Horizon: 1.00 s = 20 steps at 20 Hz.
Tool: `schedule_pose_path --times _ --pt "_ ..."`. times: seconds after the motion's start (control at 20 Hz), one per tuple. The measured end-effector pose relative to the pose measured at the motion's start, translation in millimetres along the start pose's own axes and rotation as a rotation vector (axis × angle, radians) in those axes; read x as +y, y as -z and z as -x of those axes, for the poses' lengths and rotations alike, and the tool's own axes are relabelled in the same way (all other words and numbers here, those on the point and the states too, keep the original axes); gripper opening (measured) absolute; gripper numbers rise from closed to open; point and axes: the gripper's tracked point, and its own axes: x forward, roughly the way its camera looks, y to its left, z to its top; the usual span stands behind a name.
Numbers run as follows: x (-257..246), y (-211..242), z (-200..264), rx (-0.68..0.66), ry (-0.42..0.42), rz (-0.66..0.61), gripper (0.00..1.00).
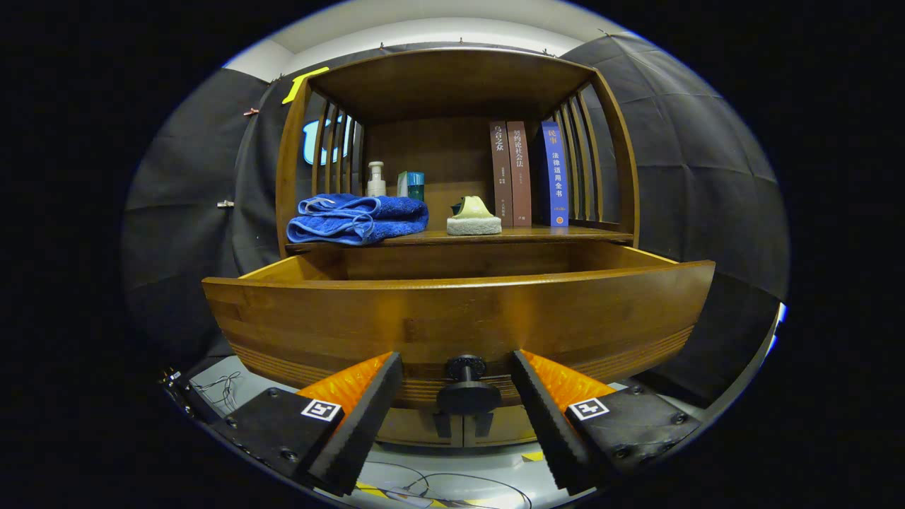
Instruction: Pull open the drawer, take out the items inside it, and place them on the countertop above the cabinet.
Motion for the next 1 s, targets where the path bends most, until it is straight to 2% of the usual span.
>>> schedule_pose_path --times 0.6,1.0 --pt "-2 -11 -72 0.036 0.004 0.067 1.00" --pt "-2 -20 -121 0.049 -0.012 0.021 1.00"
